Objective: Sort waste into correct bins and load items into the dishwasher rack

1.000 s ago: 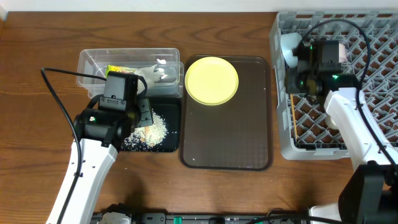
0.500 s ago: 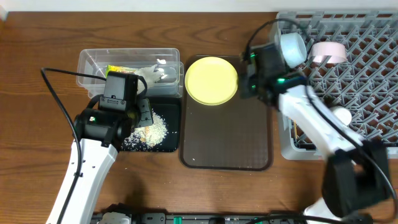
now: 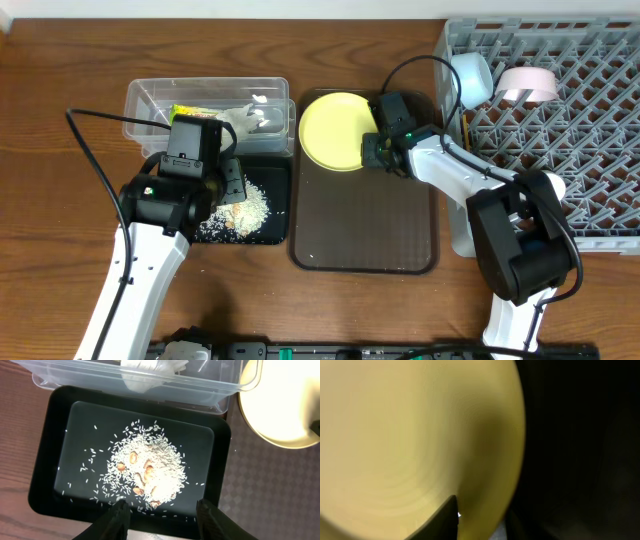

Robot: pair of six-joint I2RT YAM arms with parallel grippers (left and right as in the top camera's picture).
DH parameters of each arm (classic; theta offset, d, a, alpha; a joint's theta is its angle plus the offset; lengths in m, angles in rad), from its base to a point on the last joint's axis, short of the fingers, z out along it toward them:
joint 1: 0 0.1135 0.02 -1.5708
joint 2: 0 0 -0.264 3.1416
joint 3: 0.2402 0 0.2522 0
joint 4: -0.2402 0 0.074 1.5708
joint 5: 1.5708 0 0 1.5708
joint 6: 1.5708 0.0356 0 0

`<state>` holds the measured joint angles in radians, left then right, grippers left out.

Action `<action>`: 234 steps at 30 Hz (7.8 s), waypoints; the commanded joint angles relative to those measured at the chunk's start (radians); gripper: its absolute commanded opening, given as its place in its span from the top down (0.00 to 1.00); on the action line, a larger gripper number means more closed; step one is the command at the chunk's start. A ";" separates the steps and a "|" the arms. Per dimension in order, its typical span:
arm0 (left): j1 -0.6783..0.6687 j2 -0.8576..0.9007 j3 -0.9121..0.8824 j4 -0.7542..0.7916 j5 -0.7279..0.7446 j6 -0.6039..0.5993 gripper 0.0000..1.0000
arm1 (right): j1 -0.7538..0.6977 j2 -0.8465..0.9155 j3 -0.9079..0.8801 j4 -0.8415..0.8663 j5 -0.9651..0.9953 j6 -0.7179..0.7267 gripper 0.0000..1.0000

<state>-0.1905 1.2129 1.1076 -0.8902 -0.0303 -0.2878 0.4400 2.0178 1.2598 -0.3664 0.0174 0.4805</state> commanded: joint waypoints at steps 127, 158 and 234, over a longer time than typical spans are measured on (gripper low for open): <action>0.004 -0.646 -0.168 -0.100 0.019 0.092 0.10 | -0.723 -1.408 -0.459 -0.630 -0.175 -0.429 0.01; 0.004 -0.646 -0.168 -0.100 0.019 0.092 0.09 | -0.564 -2.008 -1.151 0.359 -0.156 -0.457 0.01; 0.143 -1.200 -0.985 0.779 -0.008 0.262 0.08 | -0.564 -2.007 -1.254 0.309 -0.201 -0.496 0.01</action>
<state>-0.0540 0.0521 0.1871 -0.1814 -0.0299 -0.0704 -0.1341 0.0128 0.0067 -0.0551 -0.1722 -0.0078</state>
